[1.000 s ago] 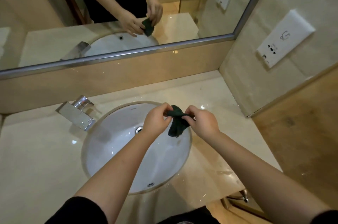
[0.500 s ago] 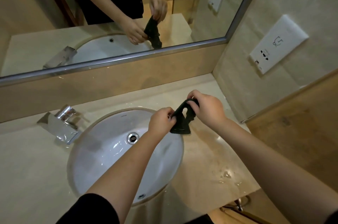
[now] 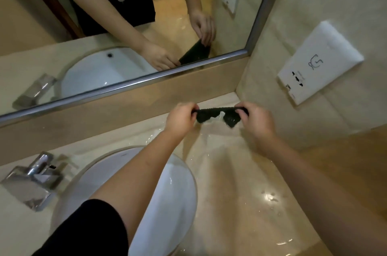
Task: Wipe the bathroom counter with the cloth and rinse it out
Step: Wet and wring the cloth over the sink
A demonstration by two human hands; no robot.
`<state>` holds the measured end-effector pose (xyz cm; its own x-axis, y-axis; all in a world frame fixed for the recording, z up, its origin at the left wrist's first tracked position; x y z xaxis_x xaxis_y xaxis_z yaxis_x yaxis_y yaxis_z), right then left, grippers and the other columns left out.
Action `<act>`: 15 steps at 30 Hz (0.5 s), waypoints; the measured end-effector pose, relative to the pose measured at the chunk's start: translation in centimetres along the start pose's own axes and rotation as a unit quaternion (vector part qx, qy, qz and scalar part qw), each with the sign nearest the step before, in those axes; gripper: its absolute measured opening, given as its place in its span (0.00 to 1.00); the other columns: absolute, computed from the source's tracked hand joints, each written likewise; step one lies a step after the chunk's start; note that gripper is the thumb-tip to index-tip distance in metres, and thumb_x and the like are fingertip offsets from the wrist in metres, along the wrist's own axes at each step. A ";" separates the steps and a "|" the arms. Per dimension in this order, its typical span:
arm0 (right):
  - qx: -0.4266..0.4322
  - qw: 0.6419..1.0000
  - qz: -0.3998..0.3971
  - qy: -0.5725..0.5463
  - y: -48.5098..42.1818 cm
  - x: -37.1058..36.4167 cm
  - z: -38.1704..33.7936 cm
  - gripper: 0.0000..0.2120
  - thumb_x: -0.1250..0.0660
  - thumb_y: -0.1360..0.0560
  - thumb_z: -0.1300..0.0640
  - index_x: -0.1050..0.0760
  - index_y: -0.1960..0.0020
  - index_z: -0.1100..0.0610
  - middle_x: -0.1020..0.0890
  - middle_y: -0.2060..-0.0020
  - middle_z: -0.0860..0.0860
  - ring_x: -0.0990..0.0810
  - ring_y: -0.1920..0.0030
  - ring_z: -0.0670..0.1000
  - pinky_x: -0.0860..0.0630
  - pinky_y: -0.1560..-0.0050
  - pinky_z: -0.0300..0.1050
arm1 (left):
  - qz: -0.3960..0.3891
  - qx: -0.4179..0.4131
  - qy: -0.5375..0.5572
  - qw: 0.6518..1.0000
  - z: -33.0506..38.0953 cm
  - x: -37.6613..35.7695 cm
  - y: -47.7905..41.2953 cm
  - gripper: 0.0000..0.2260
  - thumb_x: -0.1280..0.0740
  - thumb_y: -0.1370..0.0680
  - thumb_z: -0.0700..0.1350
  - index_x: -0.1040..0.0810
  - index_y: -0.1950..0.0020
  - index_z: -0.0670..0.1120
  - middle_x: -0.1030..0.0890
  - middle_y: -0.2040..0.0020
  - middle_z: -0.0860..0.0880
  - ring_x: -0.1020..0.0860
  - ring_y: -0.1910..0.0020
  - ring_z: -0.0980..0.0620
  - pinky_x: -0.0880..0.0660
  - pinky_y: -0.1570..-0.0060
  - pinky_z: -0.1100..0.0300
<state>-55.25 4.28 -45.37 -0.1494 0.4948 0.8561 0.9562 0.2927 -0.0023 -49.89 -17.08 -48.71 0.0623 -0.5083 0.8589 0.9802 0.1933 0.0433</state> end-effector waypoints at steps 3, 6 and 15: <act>-0.007 1.000 -0.004 0.012 -1.4 -1.3 1.5 0.08 0.36 0.23 0.57 0.20 0.47 0.53 0.20 0.54 0.50 0.23 0.55 0.51 0.26 0.56 0.46 | -0.018 -0.036 -0.027 0.999 0.1 -1.4 -1.5 0.10 0.37 0.23 0.39 0.21 0.44 0.46 0.20 0.50 0.45 0.25 0.48 0.45 0.26 0.52 0.52; 0.009 0.995 -0.086 0.046 -1.1 -5.2 4.0 0.07 0.34 0.25 0.60 0.20 0.48 0.54 0.19 0.52 0.51 0.22 0.52 0.52 0.26 0.52 0.45 | -0.104 -0.052 -0.112 0.987 -1.3 -5.0 -0.7 0.12 0.39 0.22 0.39 0.23 0.40 0.46 0.22 0.46 0.45 0.26 0.45 0.45 0.29 0.50 0.54; 0.023 0.983 -0.155 0.092 1.6 -12.1 6.4 0.24 0.43 0.19 0.49 0.41 0.24 0.52 0.43 0.24 0.50 0.46 0.24 0.51 0.42 0.26 0.51 | -0.086 -0.053 -0.109 0.989 -2.2 -10.7 0.7 0.20 0.41 0.19 0.47 0.33 0.28 0.44 0.31 0.29 0.43 0.36 0.29 0.43 0.41 0.30 0.54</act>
<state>-53.51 4.03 -59.01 -0.3796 0.2216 0.8982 0.8590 0.4450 0.2532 -49.41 -13.37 -59.00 -0.1380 -0.3317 0.9332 0.9877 0.0244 0.1547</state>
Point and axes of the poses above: each hand's wrist, its own y-axis away from the middle knuckle, its own x-axis out of the back of the hand, z = x × y, the point moved 4 cm from there along -y, towards the middle knuckle
